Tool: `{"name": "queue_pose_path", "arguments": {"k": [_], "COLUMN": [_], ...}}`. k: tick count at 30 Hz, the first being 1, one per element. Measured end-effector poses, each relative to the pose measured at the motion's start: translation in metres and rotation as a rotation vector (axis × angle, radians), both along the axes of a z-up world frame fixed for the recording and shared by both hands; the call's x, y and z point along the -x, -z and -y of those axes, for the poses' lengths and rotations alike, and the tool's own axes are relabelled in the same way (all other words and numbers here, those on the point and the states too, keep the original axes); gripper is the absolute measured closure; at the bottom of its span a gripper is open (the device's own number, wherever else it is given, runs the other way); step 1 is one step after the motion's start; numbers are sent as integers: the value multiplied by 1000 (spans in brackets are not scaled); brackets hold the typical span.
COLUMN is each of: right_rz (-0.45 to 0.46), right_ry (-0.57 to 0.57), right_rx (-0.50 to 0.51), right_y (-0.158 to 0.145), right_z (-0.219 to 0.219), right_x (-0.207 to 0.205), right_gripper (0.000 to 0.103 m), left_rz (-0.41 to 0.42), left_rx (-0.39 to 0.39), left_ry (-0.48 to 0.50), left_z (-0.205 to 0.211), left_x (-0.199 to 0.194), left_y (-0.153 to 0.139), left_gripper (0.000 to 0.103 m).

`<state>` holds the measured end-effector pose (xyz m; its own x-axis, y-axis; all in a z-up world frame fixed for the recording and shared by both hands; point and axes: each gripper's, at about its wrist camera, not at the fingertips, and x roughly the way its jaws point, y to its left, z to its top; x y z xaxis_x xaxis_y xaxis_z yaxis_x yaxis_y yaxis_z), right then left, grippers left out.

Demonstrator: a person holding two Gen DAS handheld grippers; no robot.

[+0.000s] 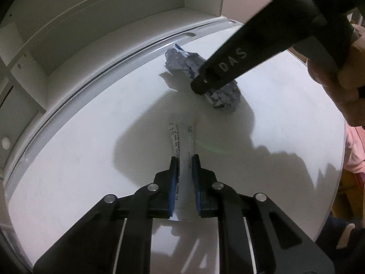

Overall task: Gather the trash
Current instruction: 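Grasp the white tube with the left tool while the right tool grasps the crumpled printed paper, then carry both items over the black bin and open both tools to drop them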

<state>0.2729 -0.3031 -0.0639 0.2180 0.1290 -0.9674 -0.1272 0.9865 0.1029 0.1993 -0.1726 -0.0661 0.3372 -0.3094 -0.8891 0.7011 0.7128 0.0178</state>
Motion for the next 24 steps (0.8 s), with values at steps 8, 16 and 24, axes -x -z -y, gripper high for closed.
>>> {"name": "queue_pose_path", "arguments": {"k": [8,16,24], "right_rz": [42,65,54], "right_ry": [104,339,622], "right_rx": [-8,10,22], "right_y": [-21,-33,-26], "right_z": [81,224,366], "right_x": [59,175,339], "right_gripper": [72,72,72], "left_rz": [14,37,22], "left_rx": [2,41,69], "left_ry": [40,224,468], "left_z": [45,163,308], "left_x": [24,82,170], "left_y": [-9,-29,-37], "left_gripper": [91,92,92]}}
